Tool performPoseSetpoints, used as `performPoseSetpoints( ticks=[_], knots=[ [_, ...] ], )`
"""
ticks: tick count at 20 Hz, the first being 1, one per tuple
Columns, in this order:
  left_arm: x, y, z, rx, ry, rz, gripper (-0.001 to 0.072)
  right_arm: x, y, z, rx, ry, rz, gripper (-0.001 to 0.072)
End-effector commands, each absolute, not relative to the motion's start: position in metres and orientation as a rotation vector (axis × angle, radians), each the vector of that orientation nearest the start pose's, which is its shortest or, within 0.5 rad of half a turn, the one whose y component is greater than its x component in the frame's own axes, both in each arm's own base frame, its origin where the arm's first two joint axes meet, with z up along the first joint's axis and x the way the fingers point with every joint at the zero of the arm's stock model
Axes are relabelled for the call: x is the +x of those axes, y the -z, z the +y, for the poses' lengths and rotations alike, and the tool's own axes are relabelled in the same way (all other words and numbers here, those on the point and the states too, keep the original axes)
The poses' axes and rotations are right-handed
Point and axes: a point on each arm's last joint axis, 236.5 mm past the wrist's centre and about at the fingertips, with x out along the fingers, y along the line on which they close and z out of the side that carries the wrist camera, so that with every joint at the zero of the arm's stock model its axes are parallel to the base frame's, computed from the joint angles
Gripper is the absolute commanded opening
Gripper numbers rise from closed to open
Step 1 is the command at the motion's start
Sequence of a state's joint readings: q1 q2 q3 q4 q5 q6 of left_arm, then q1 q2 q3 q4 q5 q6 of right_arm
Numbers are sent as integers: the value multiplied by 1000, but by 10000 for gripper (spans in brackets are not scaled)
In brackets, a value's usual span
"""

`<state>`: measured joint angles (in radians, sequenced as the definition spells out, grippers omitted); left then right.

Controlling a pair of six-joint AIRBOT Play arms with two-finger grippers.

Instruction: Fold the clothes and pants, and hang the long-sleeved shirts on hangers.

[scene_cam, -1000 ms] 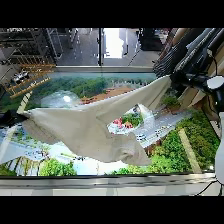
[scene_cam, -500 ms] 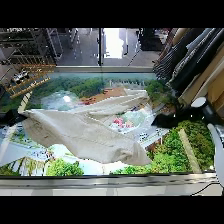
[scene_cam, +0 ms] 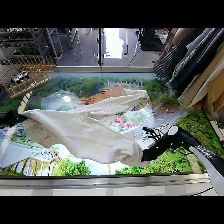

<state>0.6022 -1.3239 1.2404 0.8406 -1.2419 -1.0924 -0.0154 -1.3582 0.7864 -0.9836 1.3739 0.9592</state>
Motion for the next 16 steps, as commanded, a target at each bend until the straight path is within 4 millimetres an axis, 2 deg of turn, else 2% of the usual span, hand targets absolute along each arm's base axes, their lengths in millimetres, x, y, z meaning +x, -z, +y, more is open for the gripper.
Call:
performPoseSetpoints(
  ticks=[1,2,3,4,5,6,7,8,9,10,11,12,13,14,15,16],
  knots=[
    [405,-81,105,-541,149,933,21,218,18,119,78,-828,1659,33],
    [406,-88,110,-533,139,914,21,236,-23,95,-57,-713,1566,34],
    [407,-96,117,-518,130,892,22,267,-68,60,-208,-528,1403,34],
    [409,-101,122,-489,127,873,21,309,-132,22,-331,-320,1146,33],
    [412,-102,125,-473,121,859,22,341,-196,2,-342,-188,912,31],
    [413,-99,127,-473,117,862,22,365,-247,-4,-286,-136,737,31],
    [415,-93,124,-478,126,876,22,385,-273,2,-244,-148,633,32],
    [417,-86,120,-487,137,893,22,411,-279,12,-199,-176,574,33],
    [419,-78,114,-493,156,915,21,440,-267,21,-145,-206,552,33],
    [421,-70,107,-499,176,938,22,474,-242,30,-67,-239,559,119],
    [424,-63,99,-501,195,959,22,506,-212,37,13,-256,574,343],
    [427,-56,92,-501,213,976,22,535,-173,40,85,-261,610,452],
    [431,-49,85,-500,225,988,22,550,-133,39,136,-251,675,451],
    [435,-42,81,-500,232,996,22,554,-92,32,198,-228,774,453],
    [438,-37,77,-502,238,1006,22,546,-60,25,263,-209,880,474],
    [439,-33,76,-506,240,1013,22,529,-34,15,311,-199,988,474]
  ],
)
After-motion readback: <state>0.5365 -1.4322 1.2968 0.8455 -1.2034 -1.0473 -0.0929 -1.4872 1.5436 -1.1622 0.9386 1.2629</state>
